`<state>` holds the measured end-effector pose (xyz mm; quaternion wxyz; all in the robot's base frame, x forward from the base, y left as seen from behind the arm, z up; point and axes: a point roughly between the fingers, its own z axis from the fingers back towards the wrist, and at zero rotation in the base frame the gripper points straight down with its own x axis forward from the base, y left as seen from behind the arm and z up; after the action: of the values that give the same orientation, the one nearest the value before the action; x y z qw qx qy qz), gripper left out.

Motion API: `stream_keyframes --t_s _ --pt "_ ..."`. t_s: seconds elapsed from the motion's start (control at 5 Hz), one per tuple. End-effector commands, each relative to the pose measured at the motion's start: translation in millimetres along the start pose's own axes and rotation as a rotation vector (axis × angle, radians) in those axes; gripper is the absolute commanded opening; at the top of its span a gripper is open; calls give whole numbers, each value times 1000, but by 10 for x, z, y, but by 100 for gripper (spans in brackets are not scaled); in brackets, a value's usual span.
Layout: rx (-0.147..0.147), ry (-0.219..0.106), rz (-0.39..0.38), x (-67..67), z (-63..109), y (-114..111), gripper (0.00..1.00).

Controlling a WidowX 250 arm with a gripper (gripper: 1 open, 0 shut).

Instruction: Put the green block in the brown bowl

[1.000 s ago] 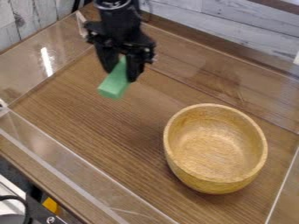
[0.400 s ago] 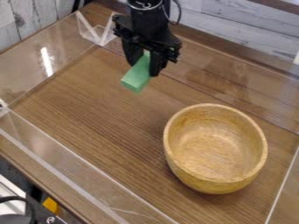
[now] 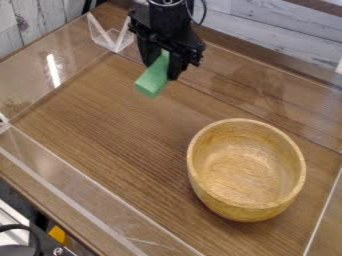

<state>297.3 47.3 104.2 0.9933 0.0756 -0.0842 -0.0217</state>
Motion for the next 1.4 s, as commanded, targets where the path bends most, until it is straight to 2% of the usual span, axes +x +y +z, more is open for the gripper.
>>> stream_keyframes --t_s 0.0,0.4,0.6,0.8,1.2 --pt "19 -42 12 93 114 9 0" --pt "35 -29 31 71 88 15 0" --pt "9 -23 -3 -74 152 -262 0" --pt "-13 -17 -12 -160 194 -596 0" --pt "-44 -26 -58 -267 297 -1144 0"
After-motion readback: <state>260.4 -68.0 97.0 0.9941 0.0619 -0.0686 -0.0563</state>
